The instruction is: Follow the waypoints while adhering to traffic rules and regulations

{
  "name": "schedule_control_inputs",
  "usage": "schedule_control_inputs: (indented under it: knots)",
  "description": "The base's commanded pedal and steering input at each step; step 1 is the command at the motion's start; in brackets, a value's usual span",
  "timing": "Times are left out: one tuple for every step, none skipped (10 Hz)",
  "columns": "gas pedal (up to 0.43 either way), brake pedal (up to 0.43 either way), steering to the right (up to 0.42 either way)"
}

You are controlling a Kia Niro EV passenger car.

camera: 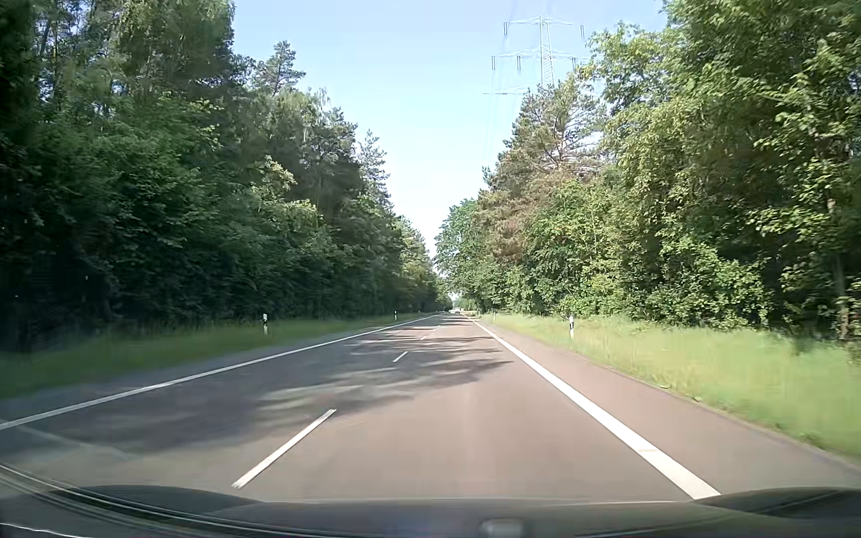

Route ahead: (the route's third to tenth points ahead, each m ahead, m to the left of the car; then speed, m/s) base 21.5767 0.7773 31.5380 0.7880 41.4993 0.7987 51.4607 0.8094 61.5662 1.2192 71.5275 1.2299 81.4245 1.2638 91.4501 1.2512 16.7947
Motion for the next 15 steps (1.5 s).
schedule_control_inputs:
  knots:
    - [0.130,0.030,-0.001]
    - [0.130,0.030,-0.001]
    - [0.130,0.030,-0.001]
    - [0.130,0.030,-0.001]
    - [0.130,0.024,0.000]
    - [0.130,0.030,0.000]
    - [0.130,0.024,-0.001]
    - [0.130,0.030,0.000]
    - [0.130,0.024,0.000]
    - [0.130,0.030,0.000]
    - [0.130,0.030,-0.001]
    - [0.130,0.030,-0.001]
    - [0.130,0.030,0.000]
    - [0.130,0.030,0.000]
    - [0.130,0.030,0.000]
